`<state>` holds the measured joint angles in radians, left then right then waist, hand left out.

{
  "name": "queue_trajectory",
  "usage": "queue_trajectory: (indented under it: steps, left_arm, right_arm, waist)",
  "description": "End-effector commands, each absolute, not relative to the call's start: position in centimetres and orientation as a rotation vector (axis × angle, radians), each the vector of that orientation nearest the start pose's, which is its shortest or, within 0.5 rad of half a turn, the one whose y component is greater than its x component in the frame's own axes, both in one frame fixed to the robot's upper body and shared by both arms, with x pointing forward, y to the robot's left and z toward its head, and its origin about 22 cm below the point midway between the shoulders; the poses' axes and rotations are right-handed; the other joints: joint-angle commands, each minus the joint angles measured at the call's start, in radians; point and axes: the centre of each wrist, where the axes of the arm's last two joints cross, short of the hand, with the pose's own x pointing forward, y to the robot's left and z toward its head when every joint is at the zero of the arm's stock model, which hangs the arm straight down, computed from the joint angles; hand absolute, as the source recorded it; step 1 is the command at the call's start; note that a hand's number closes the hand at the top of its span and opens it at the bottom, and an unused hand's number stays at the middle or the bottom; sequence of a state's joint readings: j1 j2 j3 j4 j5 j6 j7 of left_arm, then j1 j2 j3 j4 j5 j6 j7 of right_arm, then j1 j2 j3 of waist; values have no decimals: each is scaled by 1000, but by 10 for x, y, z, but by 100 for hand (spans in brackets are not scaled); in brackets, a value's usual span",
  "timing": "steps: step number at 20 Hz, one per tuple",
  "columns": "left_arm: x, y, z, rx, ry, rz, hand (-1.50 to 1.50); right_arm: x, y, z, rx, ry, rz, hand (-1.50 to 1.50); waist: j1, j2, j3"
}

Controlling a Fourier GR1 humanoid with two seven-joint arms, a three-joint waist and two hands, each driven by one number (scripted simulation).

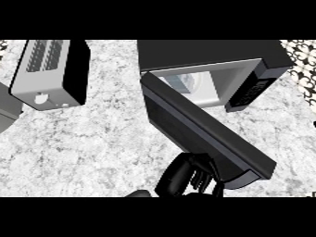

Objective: Pick up the milk, place it into the microwave and close the microwave

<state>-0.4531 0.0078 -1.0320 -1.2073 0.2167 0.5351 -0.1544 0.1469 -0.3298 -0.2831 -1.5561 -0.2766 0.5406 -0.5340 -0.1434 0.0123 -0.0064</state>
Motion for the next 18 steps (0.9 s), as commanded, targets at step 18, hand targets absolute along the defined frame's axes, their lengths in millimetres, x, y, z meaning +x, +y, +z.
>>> queue_trajectory:
  steps: [18]
  left_arm:
    - [303,-5,42,-179,-1742,-284,150]
  right_arm:
    - [207,-369,78,503,-2055,353,-150]
  waist:
    - [-149,44,-2]
